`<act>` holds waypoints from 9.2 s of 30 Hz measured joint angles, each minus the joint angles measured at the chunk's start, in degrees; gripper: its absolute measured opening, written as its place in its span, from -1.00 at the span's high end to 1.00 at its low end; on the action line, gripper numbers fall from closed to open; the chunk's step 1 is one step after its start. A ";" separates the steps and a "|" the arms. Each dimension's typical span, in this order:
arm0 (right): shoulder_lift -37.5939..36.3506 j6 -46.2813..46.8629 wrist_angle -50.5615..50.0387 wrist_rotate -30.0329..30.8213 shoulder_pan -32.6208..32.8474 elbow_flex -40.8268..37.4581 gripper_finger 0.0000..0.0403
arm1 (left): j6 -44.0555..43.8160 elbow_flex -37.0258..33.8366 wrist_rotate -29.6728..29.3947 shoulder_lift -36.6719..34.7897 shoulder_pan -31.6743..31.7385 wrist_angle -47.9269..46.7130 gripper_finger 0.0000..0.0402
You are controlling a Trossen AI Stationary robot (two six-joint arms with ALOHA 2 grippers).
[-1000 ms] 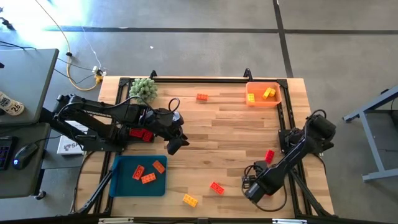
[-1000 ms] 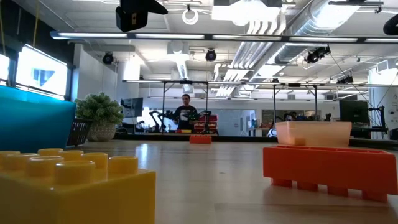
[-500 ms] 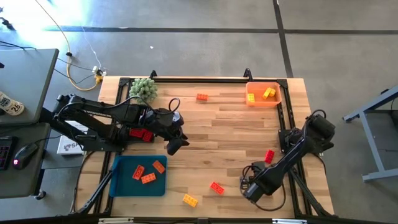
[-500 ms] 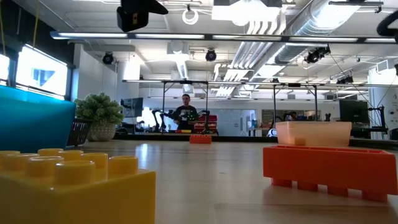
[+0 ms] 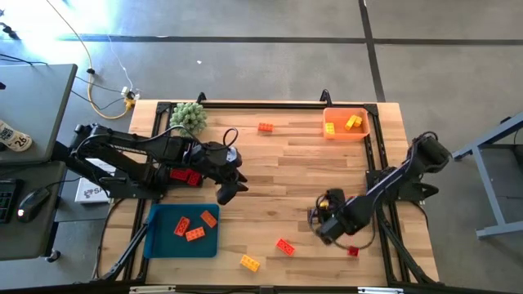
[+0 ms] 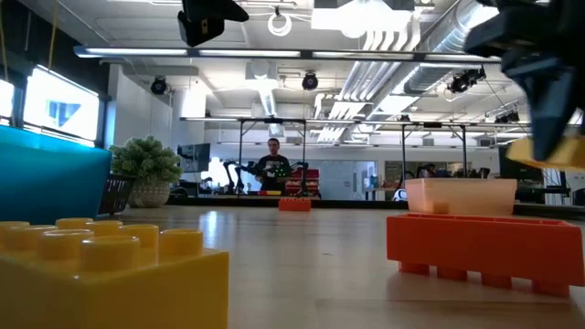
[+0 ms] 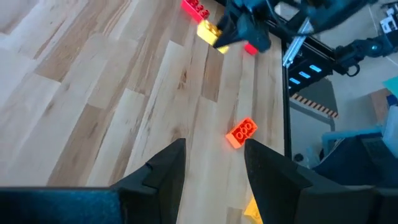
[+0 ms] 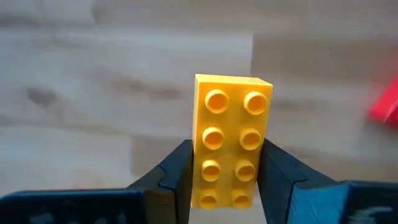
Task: Sort & place blocks by color
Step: Put the yellow game piece into the orange bin, then put the orange game piece into the blue bin
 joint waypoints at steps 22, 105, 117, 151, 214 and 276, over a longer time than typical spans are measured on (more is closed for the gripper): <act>-26.19 -58.10 -10.71 17.67 -43.47 0.04 0.44 | 3.43 -0.02 -3.14 0.00 17.00 1.40 0.23; -10.69 -102.50 19.86 -17.13 -86.58 0.12 0.07 | 32.87 -0.02 -6.88 0.17 31.34 11.66 -0.22; -10.69 -88.66 25.03 -26.60 -82.76 0.12 0.07 | 44.86 -0.02 5.25 4.42 40.74 25.76 -0.20; -10.69 -73.05 28.69 -10.55 -65.12 0.12 0.07 | 45.60 6.58 20.37 34.58 44.51 30.47 -0.20; -10.69 -82.05 28.60 -13.19 -65.23 0.12 0.07 | 48.67 25.22 7.20 50.73 38.91 -3.36 0.45; -10.69 -60.88 28.11 -12.20 -39.57 0.12 0.07 | -4.23 -7.41 -4.52 -18.47 -9.61 -35.61 0.43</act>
